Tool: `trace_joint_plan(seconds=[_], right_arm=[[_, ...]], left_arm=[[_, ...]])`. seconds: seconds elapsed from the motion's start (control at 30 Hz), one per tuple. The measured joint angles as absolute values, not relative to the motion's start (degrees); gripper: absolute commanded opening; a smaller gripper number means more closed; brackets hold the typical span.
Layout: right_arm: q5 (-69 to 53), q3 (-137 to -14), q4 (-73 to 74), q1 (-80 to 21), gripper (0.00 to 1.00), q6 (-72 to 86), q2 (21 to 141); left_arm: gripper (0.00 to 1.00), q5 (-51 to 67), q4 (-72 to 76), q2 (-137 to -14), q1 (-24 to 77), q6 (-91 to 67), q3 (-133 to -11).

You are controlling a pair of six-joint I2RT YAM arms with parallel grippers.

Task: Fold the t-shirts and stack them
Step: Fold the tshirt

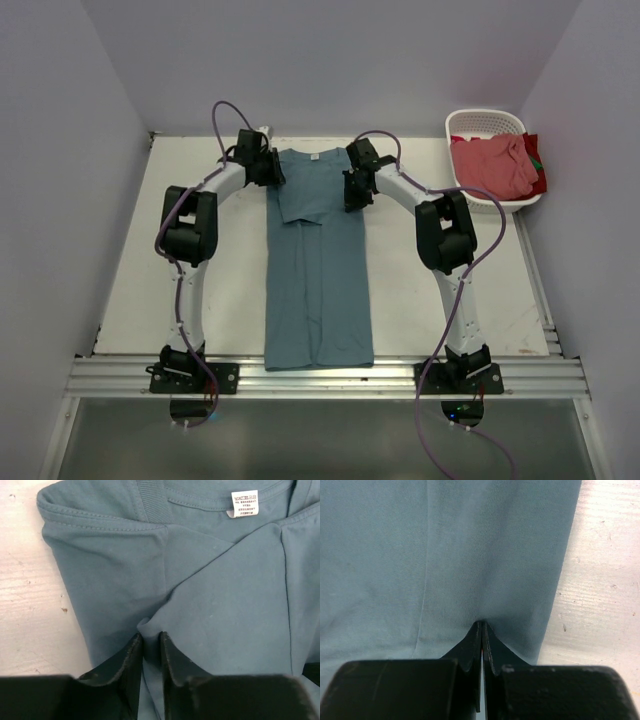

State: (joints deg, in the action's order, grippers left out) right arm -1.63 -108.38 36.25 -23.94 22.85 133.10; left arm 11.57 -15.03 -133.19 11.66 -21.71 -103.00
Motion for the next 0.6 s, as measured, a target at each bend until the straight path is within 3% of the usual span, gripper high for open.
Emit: trace_joint_plan(seconds=[0.13, 0.6], right_arm=[[-1.63, -108.38, 36.27, -23.94, 0.0, 22.85, 133.1], [-1.63, -108.38, 36.27, -23.94, 0.0, 22.83, 133.1]], left_arm=[[0.0, 12.4, -14.61, -133.19, 11.7, -21.67, -103.0], [0.0, 9.21, -15.66, -130.1, 13.1, -21.15, -104.22]])
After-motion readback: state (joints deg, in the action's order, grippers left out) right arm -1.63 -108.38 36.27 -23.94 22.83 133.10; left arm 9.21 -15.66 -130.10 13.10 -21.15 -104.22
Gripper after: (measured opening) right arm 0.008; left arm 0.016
